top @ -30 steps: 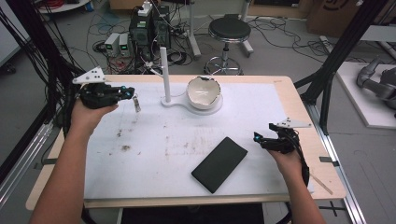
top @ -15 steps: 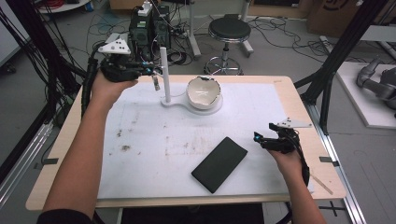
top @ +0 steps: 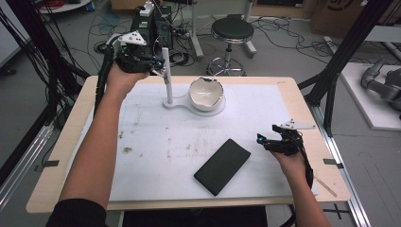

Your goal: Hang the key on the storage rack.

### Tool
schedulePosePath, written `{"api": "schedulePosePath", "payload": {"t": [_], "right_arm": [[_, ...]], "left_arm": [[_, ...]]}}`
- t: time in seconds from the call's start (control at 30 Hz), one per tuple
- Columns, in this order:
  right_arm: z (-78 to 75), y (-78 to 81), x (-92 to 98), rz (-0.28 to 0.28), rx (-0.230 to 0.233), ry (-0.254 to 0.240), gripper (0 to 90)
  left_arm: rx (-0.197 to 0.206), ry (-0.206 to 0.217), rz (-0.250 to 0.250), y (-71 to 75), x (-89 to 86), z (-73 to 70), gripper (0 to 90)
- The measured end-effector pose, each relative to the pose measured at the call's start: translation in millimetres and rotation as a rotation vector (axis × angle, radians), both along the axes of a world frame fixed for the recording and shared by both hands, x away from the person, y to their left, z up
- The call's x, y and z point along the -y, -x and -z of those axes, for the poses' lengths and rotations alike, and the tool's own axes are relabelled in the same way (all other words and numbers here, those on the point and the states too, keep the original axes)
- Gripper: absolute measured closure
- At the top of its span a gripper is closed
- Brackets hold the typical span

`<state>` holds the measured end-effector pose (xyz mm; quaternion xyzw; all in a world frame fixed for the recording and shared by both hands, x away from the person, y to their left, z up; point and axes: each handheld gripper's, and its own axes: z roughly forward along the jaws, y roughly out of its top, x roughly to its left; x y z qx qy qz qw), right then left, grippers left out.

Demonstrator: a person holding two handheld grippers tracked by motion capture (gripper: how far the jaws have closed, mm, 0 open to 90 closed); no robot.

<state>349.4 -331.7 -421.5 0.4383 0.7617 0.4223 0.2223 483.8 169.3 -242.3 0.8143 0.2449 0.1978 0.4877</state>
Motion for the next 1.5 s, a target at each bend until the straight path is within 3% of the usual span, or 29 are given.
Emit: {"api": "schedulePosePath", "payload": {"t": [0.7,0.8,0.87,0.97,1.1,1.17,1.2,1.27,1.33,1.47,1.5], "right_arm": [[0.9,0.0,-1.6,-0.004,-0.008,0.002,20.2],[0.9,-0.1,-1.6,-0.005,-0.010,0.002,20.2],[1.0,-0.1,-1.8,-0.005,-0.010,0.003,20.2],[0.9,-0.1,-1.9,-0.009,-0.006,0.004,20.2],[0.6,0.3,-1.6,-0.008,-0.007,0.002,20.2],[0.3,0.6,-1.5,-0.010,-0.006,0.000,20.1],[0.0,0.9,-1.4,-0.008,-0.005,-0.002,20.1],[0.0,0.9,-1.4,-0.010,-0.003,-0.002,20.1],[0.1,1.2,-2.1,-0.013,-0.005,0.000,20.2],[-0.1,1.8,-3.2,-0.019,-0.005,0.002,20.2],[-0.2,2.0,-3.4,-0.019,-0.006,0.000,20.1]], "left_arm": [[-0.045,-0.002,-0.050,-23.8,0.3,16.3,88.0],[-0.041,0.024,-0.066,-24.9,-1.5,17.3,87.2],[-0.039,0.033,-0.074,-24.5,-2.1,16.9,76.0],[-0.030,0.021,-0.101,-21.2,-4.4,14.0,65.9],[-0.044,0.052,-0.130,-7.2,-14.4,14.8,50.1],[-0.060,0.063,-0.127,-2.7,-17.1,17.6,42.1],[-0.087,0.074,-0.107,6.6,-23.3,25.2,38.1],[-0.093,0.074,-0.101,12.0,-26.0,29.9,35.0],[-0.117,0.084,-0.090,28.5,-35.9,45.2,31.0],[-0.124,0.105,-0.087,44.7,-46.3,60.6,28.5],[-0.125,0.113,-0.085,54.8,-52.2,69.7,27.3]]}}
